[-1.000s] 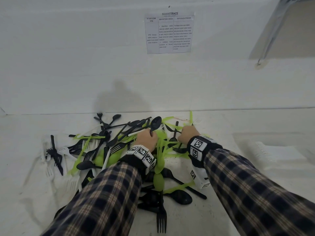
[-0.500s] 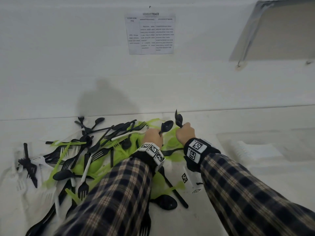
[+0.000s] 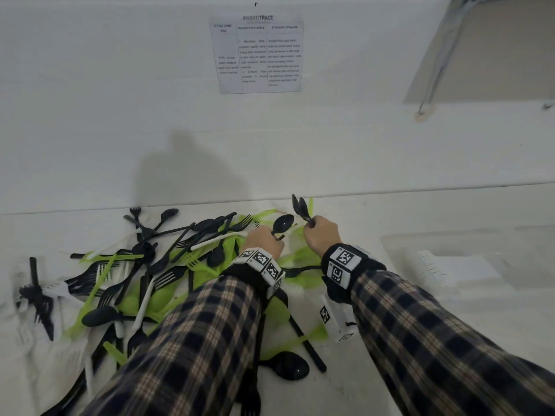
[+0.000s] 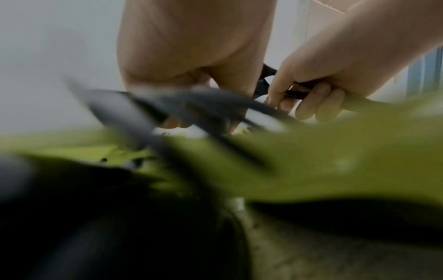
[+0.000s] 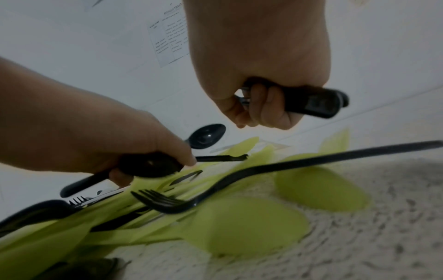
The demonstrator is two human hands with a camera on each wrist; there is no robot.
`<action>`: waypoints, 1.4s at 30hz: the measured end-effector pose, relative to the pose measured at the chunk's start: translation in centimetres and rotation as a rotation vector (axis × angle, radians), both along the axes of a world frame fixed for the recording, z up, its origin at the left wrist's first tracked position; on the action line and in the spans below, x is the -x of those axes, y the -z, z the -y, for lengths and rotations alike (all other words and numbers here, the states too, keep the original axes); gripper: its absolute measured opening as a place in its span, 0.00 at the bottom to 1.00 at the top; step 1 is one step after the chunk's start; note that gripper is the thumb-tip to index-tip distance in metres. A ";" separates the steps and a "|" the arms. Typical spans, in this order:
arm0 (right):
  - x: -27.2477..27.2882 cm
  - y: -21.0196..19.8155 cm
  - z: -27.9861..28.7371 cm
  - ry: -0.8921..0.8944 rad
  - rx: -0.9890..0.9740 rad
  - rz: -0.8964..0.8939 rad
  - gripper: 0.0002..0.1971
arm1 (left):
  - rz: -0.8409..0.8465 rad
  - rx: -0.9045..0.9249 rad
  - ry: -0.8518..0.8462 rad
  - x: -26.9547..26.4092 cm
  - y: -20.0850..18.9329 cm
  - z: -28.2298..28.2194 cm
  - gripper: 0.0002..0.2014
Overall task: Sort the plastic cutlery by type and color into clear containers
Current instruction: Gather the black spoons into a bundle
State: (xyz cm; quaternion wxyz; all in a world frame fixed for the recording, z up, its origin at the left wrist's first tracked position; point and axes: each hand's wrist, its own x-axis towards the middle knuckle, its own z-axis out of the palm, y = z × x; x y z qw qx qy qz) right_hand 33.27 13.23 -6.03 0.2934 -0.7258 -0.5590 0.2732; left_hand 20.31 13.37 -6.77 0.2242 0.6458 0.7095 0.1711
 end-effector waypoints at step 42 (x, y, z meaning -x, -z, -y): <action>1.7 -2.1 7.2 -0.143 0.095 -0.315 0.12 | 0.028 0.146 -0.040 -0.3 -2.5 9.6 0.18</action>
